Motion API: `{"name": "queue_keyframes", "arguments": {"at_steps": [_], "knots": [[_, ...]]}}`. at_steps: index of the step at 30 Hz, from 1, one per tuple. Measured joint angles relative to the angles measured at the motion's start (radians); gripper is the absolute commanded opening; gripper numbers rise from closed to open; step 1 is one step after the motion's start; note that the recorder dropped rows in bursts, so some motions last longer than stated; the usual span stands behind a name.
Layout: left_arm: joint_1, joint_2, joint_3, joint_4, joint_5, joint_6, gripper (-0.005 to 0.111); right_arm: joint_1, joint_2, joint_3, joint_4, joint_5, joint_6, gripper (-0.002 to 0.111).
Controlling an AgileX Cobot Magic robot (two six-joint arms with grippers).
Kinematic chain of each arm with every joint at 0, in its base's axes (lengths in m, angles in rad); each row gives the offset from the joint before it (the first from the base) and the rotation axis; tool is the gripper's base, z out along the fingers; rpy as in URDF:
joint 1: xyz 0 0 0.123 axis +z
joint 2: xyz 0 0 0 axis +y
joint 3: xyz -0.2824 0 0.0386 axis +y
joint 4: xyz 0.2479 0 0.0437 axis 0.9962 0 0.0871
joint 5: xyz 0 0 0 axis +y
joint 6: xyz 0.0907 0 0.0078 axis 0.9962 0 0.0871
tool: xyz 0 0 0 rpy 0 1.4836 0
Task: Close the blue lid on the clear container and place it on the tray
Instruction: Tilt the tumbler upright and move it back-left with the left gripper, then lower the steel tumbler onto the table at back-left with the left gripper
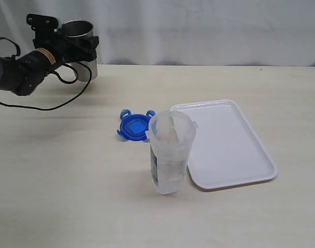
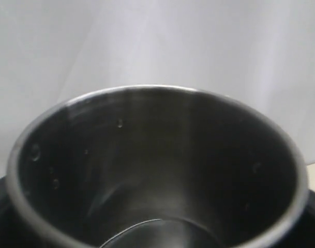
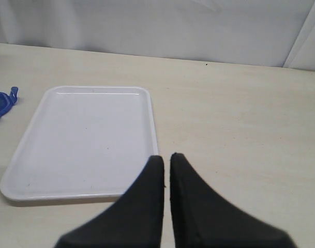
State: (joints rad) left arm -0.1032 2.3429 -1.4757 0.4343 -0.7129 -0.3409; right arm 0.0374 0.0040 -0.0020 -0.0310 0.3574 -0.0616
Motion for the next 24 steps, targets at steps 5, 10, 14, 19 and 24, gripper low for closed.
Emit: {"name": "queue_keyframes", "arguments": {"at_steps": [5,10,14,19,24], "knots": [[0.0,0.039,-0.027,-0.005,-0.006,0.005,0.0,0.0,0.0,0.0,0.0,0.0,0.0,0.005],[0.0,0.055,-0.029,-0.009,-0.007,0.005,0.0,0.0,0.0,0.0,0.0,0.0,0.0,0.005],[0.0,0.055,-0.034,-0.066,-0.021,0.013,0.0,0.0,0.0,0.0,0.0,0.0,0.0,0.005],[-0.015,0.055,-0.041,-0.038,-0.021,0.006,0.0,0.0,0.0,0.0,0.0,0.0,0.0,0.005],[-0.04,0.057,-0.041,-0.019,-0.015,0.006,0.0,0.0,0.0,0.0,0.0,0.0,0.0,0.005]]}}
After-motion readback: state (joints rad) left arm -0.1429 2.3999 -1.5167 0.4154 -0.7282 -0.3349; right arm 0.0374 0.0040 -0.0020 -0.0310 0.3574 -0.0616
